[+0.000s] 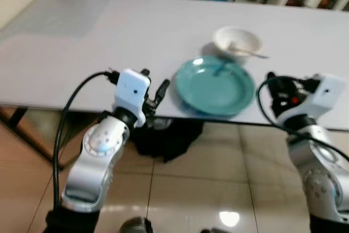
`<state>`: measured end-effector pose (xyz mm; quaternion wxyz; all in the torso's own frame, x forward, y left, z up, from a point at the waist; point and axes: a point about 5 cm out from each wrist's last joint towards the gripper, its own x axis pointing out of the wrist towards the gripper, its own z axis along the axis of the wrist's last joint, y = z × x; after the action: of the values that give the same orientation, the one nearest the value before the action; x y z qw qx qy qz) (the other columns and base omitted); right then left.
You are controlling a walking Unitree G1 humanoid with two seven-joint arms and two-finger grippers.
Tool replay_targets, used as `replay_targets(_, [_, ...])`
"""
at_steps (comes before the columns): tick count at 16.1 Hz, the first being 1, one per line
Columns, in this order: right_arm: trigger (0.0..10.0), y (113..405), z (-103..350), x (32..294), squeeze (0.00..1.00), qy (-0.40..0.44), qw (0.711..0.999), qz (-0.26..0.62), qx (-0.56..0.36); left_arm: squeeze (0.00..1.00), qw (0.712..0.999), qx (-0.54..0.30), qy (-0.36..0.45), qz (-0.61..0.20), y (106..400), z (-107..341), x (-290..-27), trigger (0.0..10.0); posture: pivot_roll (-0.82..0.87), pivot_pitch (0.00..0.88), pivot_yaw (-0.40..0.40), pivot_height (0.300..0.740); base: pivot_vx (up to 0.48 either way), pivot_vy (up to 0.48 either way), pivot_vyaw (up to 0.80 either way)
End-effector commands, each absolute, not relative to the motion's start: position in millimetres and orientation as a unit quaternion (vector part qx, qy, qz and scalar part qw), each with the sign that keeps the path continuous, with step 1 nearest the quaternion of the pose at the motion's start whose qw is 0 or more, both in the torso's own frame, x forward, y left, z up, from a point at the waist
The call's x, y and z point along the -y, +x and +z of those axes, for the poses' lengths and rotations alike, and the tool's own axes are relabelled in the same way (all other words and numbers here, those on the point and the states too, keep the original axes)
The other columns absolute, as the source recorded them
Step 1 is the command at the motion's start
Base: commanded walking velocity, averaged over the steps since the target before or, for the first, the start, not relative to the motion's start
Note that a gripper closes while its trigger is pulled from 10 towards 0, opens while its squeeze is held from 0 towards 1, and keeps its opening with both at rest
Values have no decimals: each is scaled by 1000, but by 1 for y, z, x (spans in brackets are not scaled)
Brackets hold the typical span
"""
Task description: Setting the table
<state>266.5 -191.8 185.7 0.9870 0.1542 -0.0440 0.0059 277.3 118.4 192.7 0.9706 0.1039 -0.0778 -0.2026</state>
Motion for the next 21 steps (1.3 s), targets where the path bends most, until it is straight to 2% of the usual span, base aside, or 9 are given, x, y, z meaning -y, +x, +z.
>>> replay_targets(1, [10000,263,188,198,0,141,989,-7,47,0,967,93,111,-208,280,199,-113,10000,-5,95,-10,740,431,0,-775])
replay_targets(4, [10000,263,193,196,0,125,991,27,45,0,969,109,114,-193,283,210,-120,10000,15,101,-18,740,434,0,-258])
replay_targets(7, [10000,265,196,201,0,130,990,23,47,0,970,110,123,-178,283,212,-129,10000,18,101,-18,740,431,0,0])
replay_targets(11, [10000,267,198,203,0,133,990,36,43,0,968,119,130,-178,284,219,-129,10000,21,109,-12,740,417,0,0])
replay_targets(13, [10000,267,201,195,0,124,988,85,37,0,964,127,142,-183,284,227,-131,10000,24,111,-6,740,392,0,0])
replay_targets(16, [10000,268,211,194,0,115,988,93,49,0,965,131,137,-184,281,233,-133,10000,21,131,0,740,390,0,0])
replay_targets(17, [10000,266,211,198,0,121,987,88,50,0,965,127,135,-188,279,230,-132,10000,23,143,-5,740,368,0,0])
replay_targets(18, [10000,262,207,207,0,161,984,66,43,0,968,114,108,-196,273,222,-130,10000,17,147,-8,740,259,0,0])
replay_targets(21, [10000,262,208,222,0,152,987,47,33,0,963,97,120,-220,265,215,-127,10000,5,148,-12,740,0,0,0])
